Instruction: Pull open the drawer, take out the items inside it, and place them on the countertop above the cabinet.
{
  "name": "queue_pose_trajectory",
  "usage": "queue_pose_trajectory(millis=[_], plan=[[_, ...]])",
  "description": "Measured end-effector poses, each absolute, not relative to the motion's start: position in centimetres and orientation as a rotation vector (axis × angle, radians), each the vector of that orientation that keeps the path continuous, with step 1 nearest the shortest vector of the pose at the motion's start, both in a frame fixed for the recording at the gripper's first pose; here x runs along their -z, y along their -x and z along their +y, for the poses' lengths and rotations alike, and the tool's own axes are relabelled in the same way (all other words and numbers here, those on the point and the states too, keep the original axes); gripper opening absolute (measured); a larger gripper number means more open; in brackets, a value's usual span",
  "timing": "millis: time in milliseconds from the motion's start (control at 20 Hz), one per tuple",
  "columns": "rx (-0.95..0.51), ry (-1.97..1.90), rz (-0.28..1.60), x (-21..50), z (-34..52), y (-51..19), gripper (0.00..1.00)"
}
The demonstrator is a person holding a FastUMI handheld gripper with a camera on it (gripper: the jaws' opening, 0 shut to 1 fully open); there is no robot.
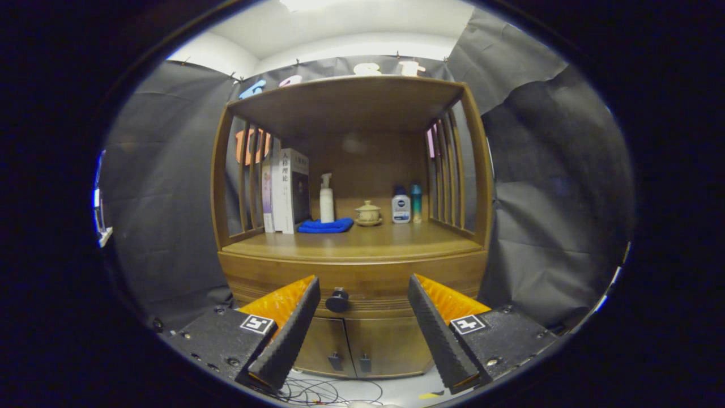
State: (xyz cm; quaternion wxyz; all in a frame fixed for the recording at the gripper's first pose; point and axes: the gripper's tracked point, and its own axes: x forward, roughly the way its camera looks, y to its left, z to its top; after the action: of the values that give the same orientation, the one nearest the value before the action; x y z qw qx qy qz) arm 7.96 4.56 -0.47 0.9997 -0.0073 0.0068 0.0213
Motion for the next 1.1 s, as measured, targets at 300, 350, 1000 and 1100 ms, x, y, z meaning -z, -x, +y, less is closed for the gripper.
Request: queue_pose_trajectory(millis=[300, 350, 1000, 1100], plan=[[-0.052, 0.022, 0.058, 4.0, 6.7, -13.8, 0.98], [-0.046, 0.033, 0.063, 4.6, 6.9, -14.6, 0.98], [-0.032, 0.073, 0.134, 7.9, 8.5, -17.3, 0.82], [-0.023, 0.054, 0.158, 8.6, 8.4, -17.4, 0.73]])
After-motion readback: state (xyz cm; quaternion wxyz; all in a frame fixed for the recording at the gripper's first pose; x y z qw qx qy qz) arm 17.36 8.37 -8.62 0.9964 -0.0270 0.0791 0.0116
